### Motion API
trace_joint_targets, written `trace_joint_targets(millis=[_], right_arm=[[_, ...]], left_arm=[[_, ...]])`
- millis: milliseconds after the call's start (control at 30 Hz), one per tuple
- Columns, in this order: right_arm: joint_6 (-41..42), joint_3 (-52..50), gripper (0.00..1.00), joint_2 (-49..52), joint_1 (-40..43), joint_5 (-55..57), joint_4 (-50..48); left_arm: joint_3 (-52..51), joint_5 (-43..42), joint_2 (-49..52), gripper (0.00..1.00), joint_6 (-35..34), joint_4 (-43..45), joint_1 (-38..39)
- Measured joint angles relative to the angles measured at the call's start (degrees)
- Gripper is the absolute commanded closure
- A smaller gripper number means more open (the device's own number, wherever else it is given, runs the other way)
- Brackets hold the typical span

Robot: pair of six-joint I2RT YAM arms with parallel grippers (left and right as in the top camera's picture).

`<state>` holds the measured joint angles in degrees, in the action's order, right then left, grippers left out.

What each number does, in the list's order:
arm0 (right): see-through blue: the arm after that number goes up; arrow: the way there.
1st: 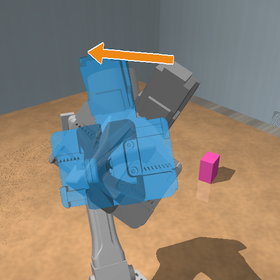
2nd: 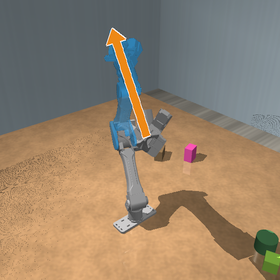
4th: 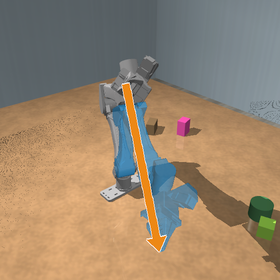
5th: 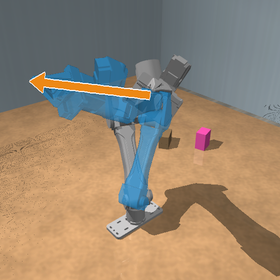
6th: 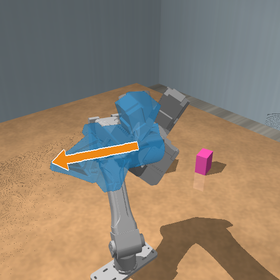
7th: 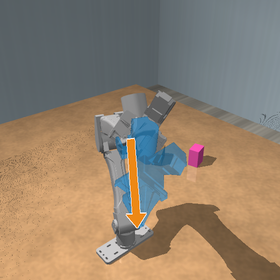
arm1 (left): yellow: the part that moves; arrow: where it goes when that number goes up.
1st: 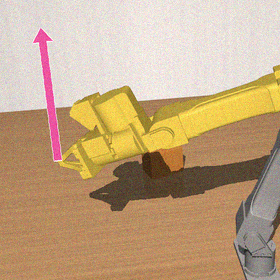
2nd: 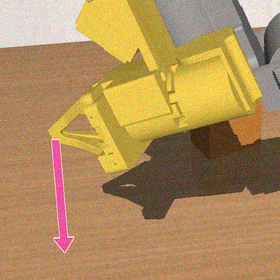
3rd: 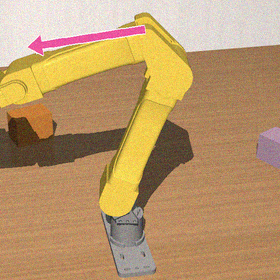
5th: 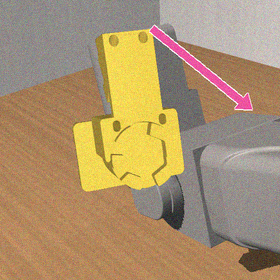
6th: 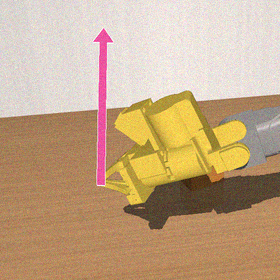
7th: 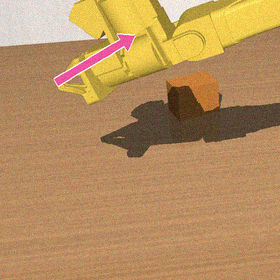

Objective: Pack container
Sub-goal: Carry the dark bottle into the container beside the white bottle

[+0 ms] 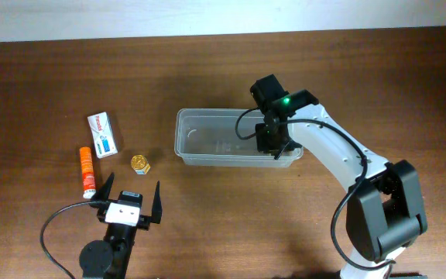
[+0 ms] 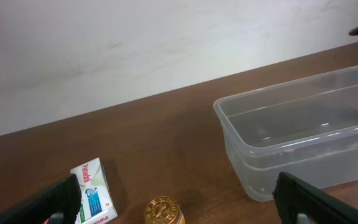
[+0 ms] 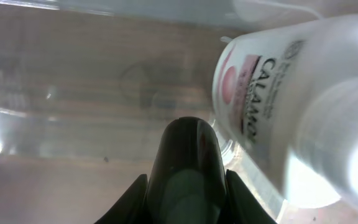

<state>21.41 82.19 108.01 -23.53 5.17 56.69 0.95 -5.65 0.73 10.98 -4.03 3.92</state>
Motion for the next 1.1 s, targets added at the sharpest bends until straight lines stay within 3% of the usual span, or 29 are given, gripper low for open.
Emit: trace_joint_targets(millis=[700, 833, 1100], right_arm=[[6.47, -6.16, 0.73, 0.00, 0.00, 2.64, -7.30], [6.84, -6.25, 0.61, 0.00, 0.00, 2.91, -7.37], [7.13, -6.25, 0.56, 0.00, 0.00, 2.97, -7.48]], left_arm=[[0.00, 0.00, 0.00, 0.01, 0.00, 0.00, 0.00], [0.00, 0.00, 0.00, 0.01, 0.00, 0.00, 0.00], [0.00, 0.00, 0.00, 0.01, 0.00, 0.00, 0.00]])
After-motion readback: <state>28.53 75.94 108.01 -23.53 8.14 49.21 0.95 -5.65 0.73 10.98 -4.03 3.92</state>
